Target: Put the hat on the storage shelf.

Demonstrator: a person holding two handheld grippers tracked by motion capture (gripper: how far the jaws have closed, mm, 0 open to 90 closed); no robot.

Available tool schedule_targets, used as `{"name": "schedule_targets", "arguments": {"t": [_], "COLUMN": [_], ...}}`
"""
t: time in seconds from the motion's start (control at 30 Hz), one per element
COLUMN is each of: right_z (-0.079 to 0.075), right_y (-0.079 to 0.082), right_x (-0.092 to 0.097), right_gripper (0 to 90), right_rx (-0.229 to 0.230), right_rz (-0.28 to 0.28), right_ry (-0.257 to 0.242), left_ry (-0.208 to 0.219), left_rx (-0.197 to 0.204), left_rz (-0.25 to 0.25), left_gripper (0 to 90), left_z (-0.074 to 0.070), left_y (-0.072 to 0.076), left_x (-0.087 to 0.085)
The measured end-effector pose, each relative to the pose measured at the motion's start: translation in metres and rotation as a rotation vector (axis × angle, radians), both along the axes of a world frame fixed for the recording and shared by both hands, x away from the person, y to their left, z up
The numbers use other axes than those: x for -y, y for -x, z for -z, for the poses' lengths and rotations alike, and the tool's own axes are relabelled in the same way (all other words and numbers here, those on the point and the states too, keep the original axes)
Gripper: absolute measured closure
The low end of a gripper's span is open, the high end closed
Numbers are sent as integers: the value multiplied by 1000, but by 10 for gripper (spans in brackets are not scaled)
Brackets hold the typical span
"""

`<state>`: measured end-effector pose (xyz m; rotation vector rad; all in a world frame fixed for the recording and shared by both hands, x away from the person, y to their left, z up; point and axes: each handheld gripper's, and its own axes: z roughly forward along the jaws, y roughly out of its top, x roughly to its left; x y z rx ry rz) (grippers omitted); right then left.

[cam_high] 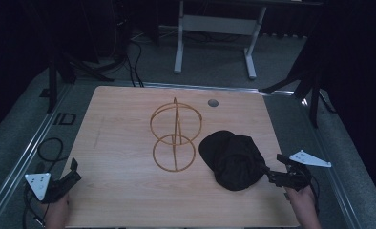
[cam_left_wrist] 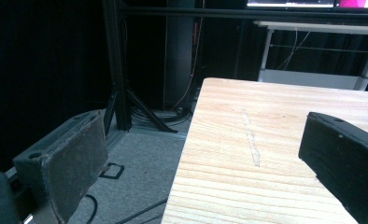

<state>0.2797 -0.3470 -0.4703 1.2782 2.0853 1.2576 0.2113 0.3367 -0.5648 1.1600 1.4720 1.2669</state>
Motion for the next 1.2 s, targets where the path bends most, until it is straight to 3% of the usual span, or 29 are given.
{"name": "schedule_targets", "arguments": {"t": [0.23,0.43,0.7,0.83,0.87,1.0,1.2], "right_z": [-15,-17,-10,-6,-5,1,9], "right_y": [-9,-20,-31,-36,-37,-40,-40], "right_x": [-19,-36,-53,-60,-61,-67,-71], "right_gripper": [125,151,270,344,400,468,603], "right_rx": [16,-6,-68,-94,-95,-109,-90], "right_rz": [-57,-113,-146,-154,-145,-151,-167], "right_ry": [15,88,164,229,234,255,286], "left_ry": [-5,-10,-16,-12,-14,-21,-20], "left_rx": [-1,-4,-8,-3,-1,-2,-1], "left_rz": [7,10,14,14,13,16,17], "left_gripper": [18,18,18,17,18,18,17], "left_z": [0,0,0,0,0,0,0], "left_y": [0,-1,-1,-1,-1,0,0], "left_x": [1,1,1,1,2,2,3]}}
